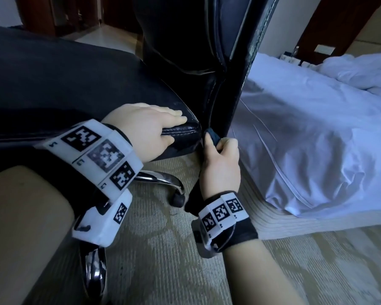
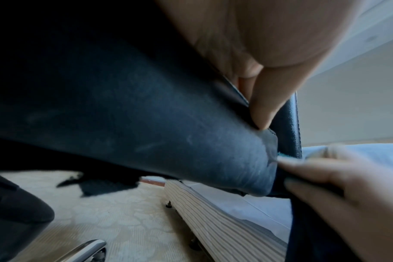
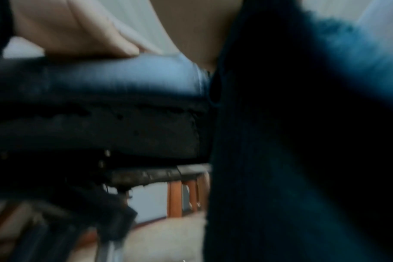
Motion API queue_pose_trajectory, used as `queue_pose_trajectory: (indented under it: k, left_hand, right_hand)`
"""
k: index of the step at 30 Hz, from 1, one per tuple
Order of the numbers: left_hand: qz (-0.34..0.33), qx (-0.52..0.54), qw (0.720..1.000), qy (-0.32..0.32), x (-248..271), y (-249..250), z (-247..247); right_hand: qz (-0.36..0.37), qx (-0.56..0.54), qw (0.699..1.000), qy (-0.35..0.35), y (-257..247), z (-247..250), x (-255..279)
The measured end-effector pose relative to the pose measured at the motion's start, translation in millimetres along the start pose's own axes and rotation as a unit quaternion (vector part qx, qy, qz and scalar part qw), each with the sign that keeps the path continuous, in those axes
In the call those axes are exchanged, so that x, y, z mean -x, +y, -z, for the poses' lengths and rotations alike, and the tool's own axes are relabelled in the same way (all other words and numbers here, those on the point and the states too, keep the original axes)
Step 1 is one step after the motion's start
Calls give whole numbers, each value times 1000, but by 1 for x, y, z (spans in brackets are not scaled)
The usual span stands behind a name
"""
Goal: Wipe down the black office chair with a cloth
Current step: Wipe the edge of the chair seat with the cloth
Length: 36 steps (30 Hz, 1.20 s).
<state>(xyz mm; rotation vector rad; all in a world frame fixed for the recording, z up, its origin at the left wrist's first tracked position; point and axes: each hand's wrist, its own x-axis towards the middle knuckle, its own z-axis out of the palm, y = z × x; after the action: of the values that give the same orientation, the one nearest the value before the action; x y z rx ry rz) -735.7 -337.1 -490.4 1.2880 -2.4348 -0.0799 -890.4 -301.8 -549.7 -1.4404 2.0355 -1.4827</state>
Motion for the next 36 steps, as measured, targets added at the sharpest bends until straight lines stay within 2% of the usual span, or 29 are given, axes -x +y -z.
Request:
queue_pose_trajectory:
  k: [2, 5, 8, 12, 14, 16, 18, 20, 22, 23, 25, 26, 28, 31, 33, 36]
  left_hand:
    - [8, -4, 1000, -10, -4, -3, -5]
    - [6, -12, 1000, -12, -4, -4, -5]
    - [2, -7, 1000, -5, -5, -4, -6]
    - [12, -1, 1000, -3, -7, -3, -8]
    - [7, 4, 1000, 15, -7, -4, -11]
    - [7, 7, 1000, 20, -9, -4, -14]
    - [5, -2, 999, 32, -8, -3, -16]
    - [-1, -10, 999, 41, -6, -2, -16]
    - [-3, -9, 999, 45, -6, -2, -16]
    - [-4, -8, 999, 47, -7, -3, -16]
    - [-3, -7, 999, 45, -8, -3, -16]
    - [-3, -8, 999, 44, -9, -3, -17]
    - [-2, -16, 999, 47, -10, -1, -19]
    - [2, -61, 997, 46, -11, 6, -19]
    - [-7, -110, 992, 53, -12, 11, -20]
    - [0, -117, 992, 45, -14, 13, -16]
  right_hand:
    - [-7, -50, 997, 51, -8, 1, -4]
    - [36, -57, 994, 87, -25, 3, -18]
    - [65, 43, 995, 54, -25, 0, -23]
    - [66, 175, 981, -42, 3, -2, -1]
    - [41, 124, 991, -28, 5, -3, 3]
    - [16, 26, 999, 29, -4, -2, -3]
    - [35, -20, 995, 87, -16, 2, -14]
    - [62, -25, 992, 105, -26, 3, -26]
    - [56, 10, 995, 83, -22, 1, -31]
    - [74, 74, 992, 72, -15, -2, -31]
    - [36, 110, 993, 27, 8, -6, -21]
    - [-1, 73, 997, 16, 17, -7, -14]
    - [-32, 59, 998, -5, 29, -8, -4]
    - [-26, 48, 999, 1, 15, 1, -3]
    - [24, 44, 998, 32, 1, 9, -5]
    - [98, 52, 990, 92, -30, 25, -26]
